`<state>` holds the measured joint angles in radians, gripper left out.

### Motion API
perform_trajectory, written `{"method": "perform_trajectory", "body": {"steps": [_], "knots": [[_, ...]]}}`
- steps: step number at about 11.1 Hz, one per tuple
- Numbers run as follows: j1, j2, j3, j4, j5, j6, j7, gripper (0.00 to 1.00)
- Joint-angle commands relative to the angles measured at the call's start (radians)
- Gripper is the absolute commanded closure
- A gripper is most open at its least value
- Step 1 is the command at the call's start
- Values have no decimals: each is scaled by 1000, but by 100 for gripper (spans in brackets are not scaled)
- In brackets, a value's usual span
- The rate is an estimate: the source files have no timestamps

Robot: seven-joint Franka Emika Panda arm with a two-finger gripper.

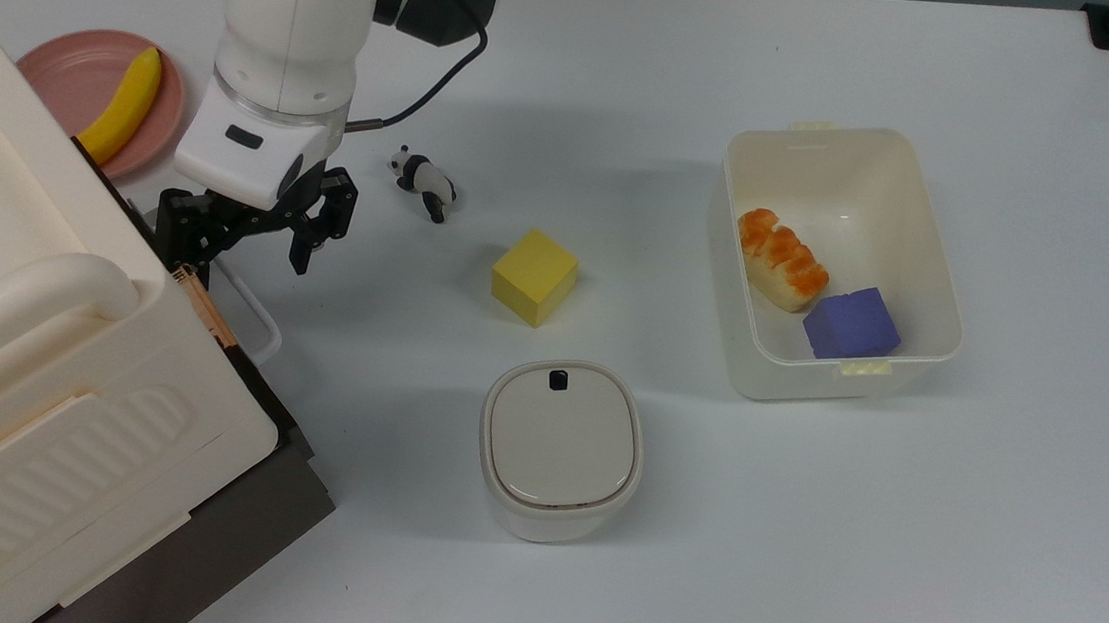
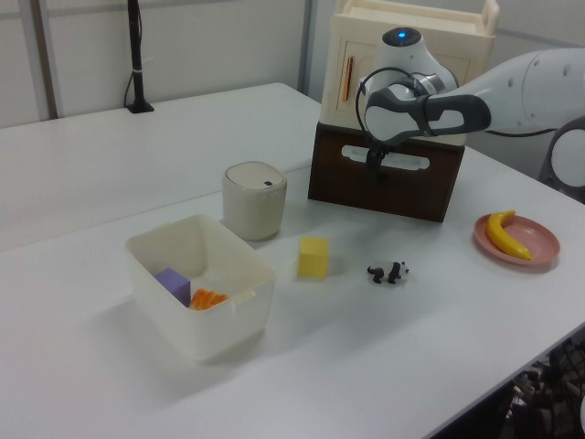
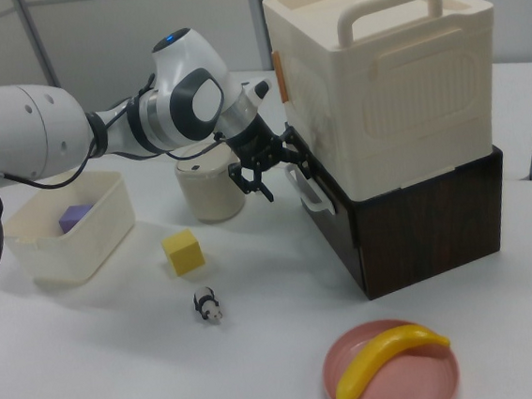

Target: Slide open the drawer

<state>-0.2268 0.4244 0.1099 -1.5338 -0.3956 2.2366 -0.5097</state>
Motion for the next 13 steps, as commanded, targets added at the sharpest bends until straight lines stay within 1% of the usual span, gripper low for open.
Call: {"method": "perform_trajectory", "body": {"steps": [1,3,4,5,7,9,10,11,12,13], "knots": [[-11,-4,14,-15,-14,21,-7,26],[-11,-4,14,-15,-14,23,-7,26],[-11,-4,14,-16,-14,21,-9,30],[-11,-4,14,-16,-14,21,-9,39],[-11,-4,14,-16,-14,21,-7,51],[-12,-4,14,-14,-14,23,-7,53],[-20,-4,14,3,-11,23,-6,61],[-26,-4,14,18,-8,23,-6,64],[-26,-4,14,20,-9,23,-10,69],[-28,-4,14,20,-9,23,-9,73]]}}
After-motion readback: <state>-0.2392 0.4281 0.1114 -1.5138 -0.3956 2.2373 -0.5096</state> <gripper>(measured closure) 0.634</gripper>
